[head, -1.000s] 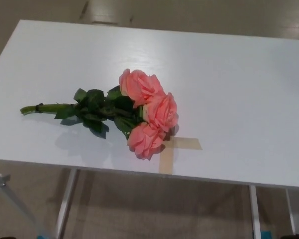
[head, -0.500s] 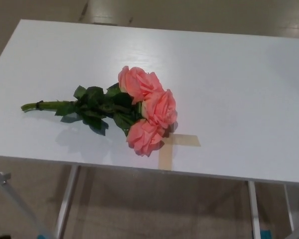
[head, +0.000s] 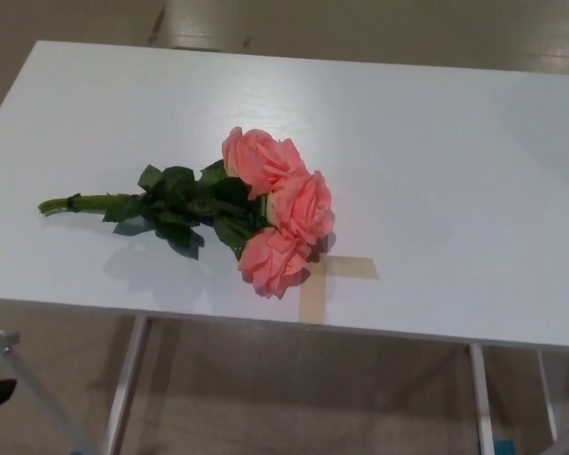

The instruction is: Use the left hand to pick up the rose and passes it to a human.

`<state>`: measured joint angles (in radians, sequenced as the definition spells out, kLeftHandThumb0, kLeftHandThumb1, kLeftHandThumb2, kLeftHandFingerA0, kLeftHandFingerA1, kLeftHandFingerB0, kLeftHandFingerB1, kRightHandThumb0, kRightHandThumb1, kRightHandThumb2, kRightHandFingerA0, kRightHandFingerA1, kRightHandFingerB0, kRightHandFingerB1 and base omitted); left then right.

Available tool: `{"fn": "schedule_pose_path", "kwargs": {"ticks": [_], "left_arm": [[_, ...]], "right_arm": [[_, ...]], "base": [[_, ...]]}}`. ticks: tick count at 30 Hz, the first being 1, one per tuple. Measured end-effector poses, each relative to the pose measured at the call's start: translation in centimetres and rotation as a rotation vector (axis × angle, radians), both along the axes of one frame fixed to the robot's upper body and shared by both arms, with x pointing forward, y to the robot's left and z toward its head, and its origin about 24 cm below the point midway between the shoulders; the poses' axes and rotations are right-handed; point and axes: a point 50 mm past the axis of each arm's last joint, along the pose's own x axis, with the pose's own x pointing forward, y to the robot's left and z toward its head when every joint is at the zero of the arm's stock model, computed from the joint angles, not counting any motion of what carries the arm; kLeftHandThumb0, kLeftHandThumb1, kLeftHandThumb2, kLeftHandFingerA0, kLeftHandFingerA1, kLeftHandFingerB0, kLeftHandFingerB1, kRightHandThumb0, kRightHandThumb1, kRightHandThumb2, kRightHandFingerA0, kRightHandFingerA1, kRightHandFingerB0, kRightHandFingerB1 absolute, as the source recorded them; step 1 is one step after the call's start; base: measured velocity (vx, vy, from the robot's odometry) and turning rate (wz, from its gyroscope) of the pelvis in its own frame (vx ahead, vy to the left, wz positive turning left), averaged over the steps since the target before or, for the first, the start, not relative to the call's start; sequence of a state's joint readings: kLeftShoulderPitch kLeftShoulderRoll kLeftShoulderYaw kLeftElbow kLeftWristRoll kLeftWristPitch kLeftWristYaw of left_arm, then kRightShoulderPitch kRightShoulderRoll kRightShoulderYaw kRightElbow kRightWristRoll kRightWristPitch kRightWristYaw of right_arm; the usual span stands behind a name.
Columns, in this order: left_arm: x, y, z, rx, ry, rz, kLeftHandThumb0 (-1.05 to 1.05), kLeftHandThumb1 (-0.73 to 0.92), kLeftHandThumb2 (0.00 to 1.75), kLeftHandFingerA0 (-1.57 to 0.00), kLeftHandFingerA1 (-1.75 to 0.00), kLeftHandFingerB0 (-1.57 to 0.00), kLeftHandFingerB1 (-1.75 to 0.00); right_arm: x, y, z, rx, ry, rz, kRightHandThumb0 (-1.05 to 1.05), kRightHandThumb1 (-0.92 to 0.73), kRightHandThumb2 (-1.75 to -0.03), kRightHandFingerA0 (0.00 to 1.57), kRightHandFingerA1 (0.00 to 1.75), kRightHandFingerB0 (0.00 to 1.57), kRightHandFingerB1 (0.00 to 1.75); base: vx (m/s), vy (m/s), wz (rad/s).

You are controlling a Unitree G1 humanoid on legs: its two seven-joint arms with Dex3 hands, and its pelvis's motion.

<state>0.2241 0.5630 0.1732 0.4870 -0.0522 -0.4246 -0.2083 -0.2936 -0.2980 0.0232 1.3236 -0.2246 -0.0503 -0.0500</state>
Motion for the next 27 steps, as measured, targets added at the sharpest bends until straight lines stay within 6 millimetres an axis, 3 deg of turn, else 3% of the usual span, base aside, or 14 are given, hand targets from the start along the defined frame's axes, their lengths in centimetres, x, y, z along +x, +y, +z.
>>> {"fn": "schedule_pose_path", "kwargs": {"ticks": [11,12,13,22,23,27], "left_arm": [[-0.9,-2.6,6.7,0.027,-0.115,-0.346,-0.37,0.50,0.56,-0.32,-0.32,-0.37,-0.33],[-0.9,-2.9,7.1,0.027,-0.119,-0.371,-0.43,0.48,0.65,-0.36,-0.40,-0.36,-0.38],[-1.1,-3.3,7.7,0.024,-0.124,-0.412,-0.37,0.50,0.56,-0.39,-0.36,-0.39,-0.33],[-1.7,-5.4,12.0,-0.018,-0.208,-0.603,-0.49,0.45,0.54,-0.54,-0.42,-0.44,-0.36],[-1.7,-5.8,12.6,-0.028,-0.227,-0.622,-0.54,0.40,0.69,-0.51,-0.49,-0.42,-0.43],[-1.0,-7.1,15.0,-0.057,-0.364,-0.671,-0.48,0.41,0.67,-0.53,-0.48,-0.37,-0.41]], "right_arm": [[0.2,0.0,0.1,0.000,-0.004,0.002,-0.31,-0.55,-0.70,0.71,0.54,0.50,0.46],[0.2,0.0,0.1,0.000,-0.005,0.002,-0.32,-0.55,-0.70,0.70,0.54,0.49,0.46],[0.2,0.0,0.1,0.000,-0.005,0.002,-0.32,-0.55,-0.70,0.70,0.54,0.49,0.46],[0.2,0.0,0.1,0.001,-0.004,0.003,-0.32,-0.55,-0.70,0.70,0.54,0.49,0.46],[0.2,0.0,0.1,0.001,-0.004,0.003,-0.32,-0.55,-0.70,0.70,0.54,0.49,0.46],[0.4,0.1,0.2,0.002,-0.009,0.005,-0.31,-0.55,-0.70,0.69,0.54,0.48,0.46]], "base": [[0.00,0.000,0.00],[0.00,0.000,0.00],[0.00,0.000,0.00],[0.00,0.000,0.00],[0.00,0.000,0.00],[0.00,0.000,0.00]]}}
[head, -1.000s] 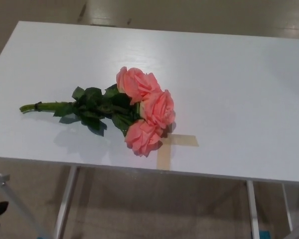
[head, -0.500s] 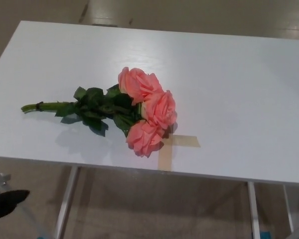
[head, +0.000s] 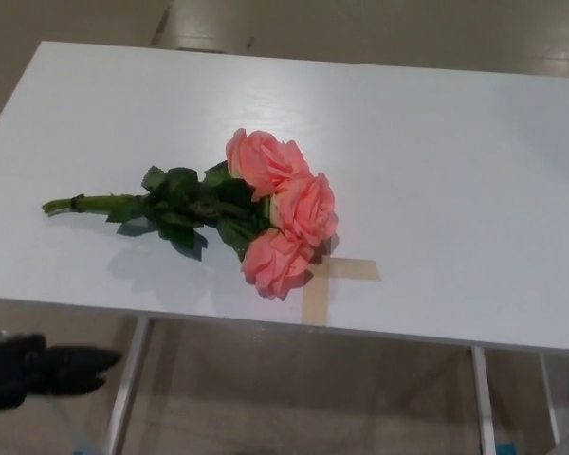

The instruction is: Use the left hand to pick up the rose and passes it to a human.

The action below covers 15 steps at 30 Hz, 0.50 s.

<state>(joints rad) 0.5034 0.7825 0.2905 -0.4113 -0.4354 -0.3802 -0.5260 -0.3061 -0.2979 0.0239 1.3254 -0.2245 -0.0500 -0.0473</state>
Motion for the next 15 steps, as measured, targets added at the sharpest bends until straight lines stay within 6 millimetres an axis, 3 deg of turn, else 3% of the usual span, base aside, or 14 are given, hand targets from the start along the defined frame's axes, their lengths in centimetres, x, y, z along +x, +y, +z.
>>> {"fn": "schedule_pose_path", "kwargs": {"ticks": [1,2,3,8,9,13,14,15], "left_arm": [[0.3,-0.3,0.7,-0.019,-0.040,-0.010,-0.40,0.49,0.55,-0.54,-0.38,-0.36,-0.32],[0.8,-0.7,1.8,-0.046,-0.108,-0.019,-0.40,0.49,0.55,-0.54,-0.38,-0.36,-0.32],[1.2,-0.9,2.4,-0.055,-0.142,-0.023,-0.40,0.51,0.56,-0.51,-0.38,-0.33,-0.32],[3.6,-1.8,6.2,-0.116,-0.345,-0.032,-0.44,0.50,0.55,-0.45,-0.36,-0.32,-0.31],[4.1,-2.0,6.8,-0.125,-0.374,-0.032,-0.56,0.43,0.70,-0.38,-0.44,-0.28,-0.40],[6.7,-2.5,8.7,-0.125,-0.445,-0.018,-0.60,0.44,0.71,-0.30,-0.42,-0.22,-0.38],[7.5,-2.7,9.0,-0.121,-0.450,-0.012,-0.62,0.43,0.73,-0.25,-0.41,-0.16,-0.37],[8.3,-2.8,9.2,-0.114,-0.449,-0.006,-0.33,0.25,0.85,0.00,-0.47,0.00,-0.48]], "right_arm": [[0.1,0.0,0.0,0.000,-0.002,0.001,-0.31,-0.55,-0.70,0.69,0.54,0.49,0.46],[0.1,0.0,0.1,0.001,-0.003,0.001,-0.31,-0.55,-0.70,0.69,0.54,0.49,0.46],[0.2,0.0,0.1,0.001,-0.004,0.001,-0.23,-0.63,-0.59,0.74,0.46,0.52,0.39],[0.4,0.1,0.2,0.005,-0.010,0.001,-0.23,-0.63,-0.58,0.73,0.46,0.52,0.39],[0.4,0.1,0.2,0.005,-0.010,0.000,-0.32,-0.55,-0.70,0.68,0.53,0.48,0.46],[0.5,0.1,0.2,0.008,-0.012,-0.001,-0.32,-0.55,-0.70,0.68,0.53,0.49,0.46],[0.5,0.1,0.2,0.008,-0.011,-0.001,-0.32,-0.55,-0.70,0.68,0.53,0.49,0.46],[0.5,0.1,0.2,0.009,-0.011,-0.001,-0.32,-0.56,-0.71,0.67,0.53,0.49,0.46]], "base": [[0.00,0.000,0.00],[0.00,0.000,0.00],[0.00,0.000,0.00],[0.00,0.000,0.00],[0.00,0.000,0.00],[0.00,0.000,0.00],[0.00,0.000,0.00],[0.00,0.000,0.00]]}}
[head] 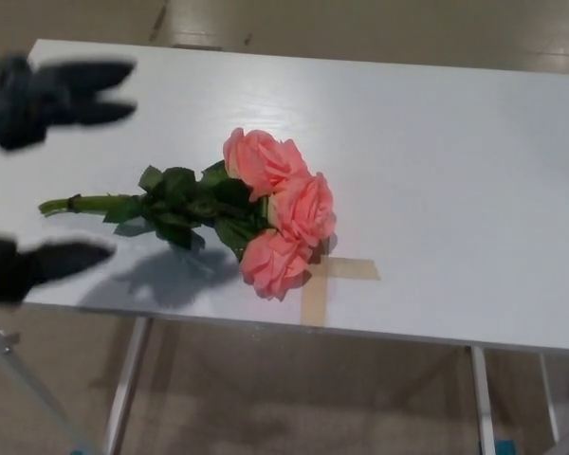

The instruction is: Use the left hand to pick up the rose and passes it to a human.

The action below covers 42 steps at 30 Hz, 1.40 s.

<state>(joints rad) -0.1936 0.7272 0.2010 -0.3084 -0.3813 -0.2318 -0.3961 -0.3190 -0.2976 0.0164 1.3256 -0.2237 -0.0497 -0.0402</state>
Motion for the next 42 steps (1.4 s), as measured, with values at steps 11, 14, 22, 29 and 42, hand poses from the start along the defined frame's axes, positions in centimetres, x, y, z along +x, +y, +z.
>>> {"fn": "schedule_pose_path", "kwargs": {"ticks": [11,14,22,29,42], "left_arm": [[8.9,-1.8,0.1,0.144,0.215,0.119,-0.60,0.36,0.77,0.00,-0.12,0.00,-0.16],[10.6,-2.3,-0.6,0.206,0.285,0.158,-0.60,0.35,0.78,0.00,-0.12,0.00,-0.16],[13.8,-3.6,-3.3,0.400,0.455,0.253,-0.60,0.35,0.78,0.00,-0.15,0.00,-0.19],[15.4,-4.1,-6.3,0.595,0.578,0.347,-0.56,0.35,0.76,0.00,-0.18,0.00,-0.20],[16.8,-4.2,-9.6,0.846,0.704,0.513,-0.59,0.42,0.53,-0.05,-0.26,0.00,-0.25]], "right_arm": [[0.0,0.0,0.0,0.003,0.002,0.004,-0.33,-0.56,-0.71,0.67,0.53,0.49,0.47],[0.0,0.0,0.0,0.005,0.003,0.005,-0.33,-0.56,-0.72,0.67,0.53,0.50,0.47],[0.1,0.1,0.0,0.009,0.003,0.008,-0.33,-0.57,-0.72,0.66,0.53,0.51,0.48],[0.1,0.1,0.0,0.011,0.005,0.009,-0.33,-0.57,-0.72,0.66,0.53,0.50,0.47],[0.0,0.1,0.0,0.025,0.013,0.017,-0.33,-0.58,-0.73,0.64,0.53,0.50,0.47]], "base": [[0.00,0.000,0.00],[0.00,0.000,0.00],[0.00,0.000,0.00],[0.00,0.000,0.00],[0.00,0.000,0.00]]}}
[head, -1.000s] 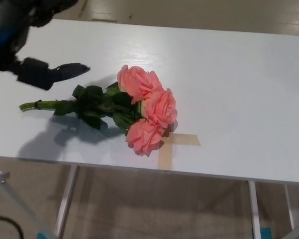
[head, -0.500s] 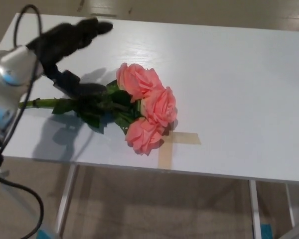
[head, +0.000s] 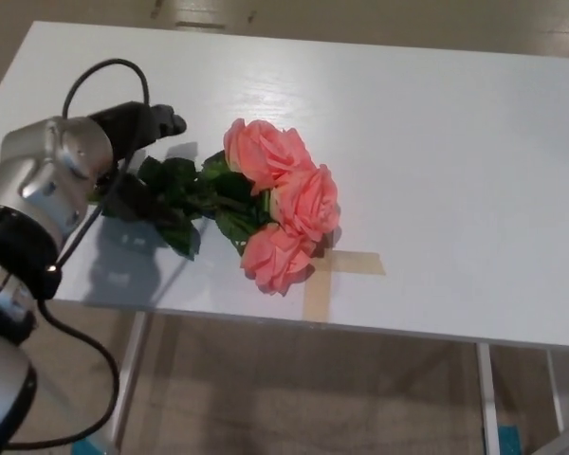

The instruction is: Use the left hand to pick up the rose and passes it to a human.

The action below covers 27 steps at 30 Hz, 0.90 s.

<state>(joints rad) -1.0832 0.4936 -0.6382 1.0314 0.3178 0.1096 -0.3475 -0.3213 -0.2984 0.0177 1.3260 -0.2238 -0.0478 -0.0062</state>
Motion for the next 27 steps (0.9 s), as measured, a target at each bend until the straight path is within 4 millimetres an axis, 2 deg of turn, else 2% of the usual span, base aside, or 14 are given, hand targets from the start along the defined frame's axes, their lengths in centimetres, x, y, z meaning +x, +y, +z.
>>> {"fn": "schedule_pose_path", "kwargs": {"ticks": [1,14,23,24,25,26,27], "left_arm": [[0.0,-0.2,-0.1,0.010,0.001,-0.002,-0.54,0.36,0.75,-0.05,-0.25,-0.04,-0.23],[0.3,-4.0,-0.6,0.073,-0.016,-0.071,-0.55,0.36,0.75,-0.03,-0.36,-0.03,-0.25],[0.2,-4.9,-1.1,0.093,-0.030,-0.084,-0.54,0.34,0.69,-0.05,-0.38,0.00,-0.26],[0.2,-5.0,-1.2,0.097,-0.031,-0.085,-0.29,0.66,0.59,-0.70,-0.76,-0.25,-0.30],[0.2,-5.0,-1.3,0.100,-0.033,-0.086,-0.22,0.65,0.60,-0.82,-1.16,-0.35,-0.32],[0.2,-5.0,-1.4,0.098,-0.039,-0.086,-0.22,0.65,0.60,-0.82,-1.16,-0.35,-0.32],[0.2,-5.0,-1.3,0.088,-0.061,-0.084,-0.16,0.61,0.59,-0.97,-1.21,-0.44,-0.35]], "right_arm": [[0.0,0.0,0.0,0.002,0.000,0.001,-0.33,-0.58,-0.73,0.64,0.53,0.50,0.47],[0.6,0.1,0.3,0.009,-0.010,0.007,-0.34,-0.59,-0.75,0.64,0.53,0.50,0.48],[1.2,0.2,0.6,0.012,-0.015,0.015,-0.36,-0.59,-0.76,0.62,0.53,0.49,0.48],[1.2,0.2,0.6,0.012,-0.015,0.016,-0.37,-0.59,-0.76,0.61,0.53,0.48,0.48],[1.2,0.2,0.6,0.012,-0.014,0.017,-0.37,-0.59,-0.76,0.61,0.53,0.48,0.48],[1.2,0.2,0.6,0.013,-0.013,0.018,-0.37,-0.59,-0.76,0.61,0.53,0.48,0.48],[1.2,0.2,0.6,0.013,-0.010,0.020,-0.37,-0.59,-0.76,0.61,0.53,0.49,0.48]], "base": [[0.00,0.000,0.00],[0.00,0.000,0.00],[0.00,0.000,0.00],[0.00,0.000,0.00],[0.00,0.000,0.00],[0.00,0.000,0.00],[0.00,0.000,0.00]]}}
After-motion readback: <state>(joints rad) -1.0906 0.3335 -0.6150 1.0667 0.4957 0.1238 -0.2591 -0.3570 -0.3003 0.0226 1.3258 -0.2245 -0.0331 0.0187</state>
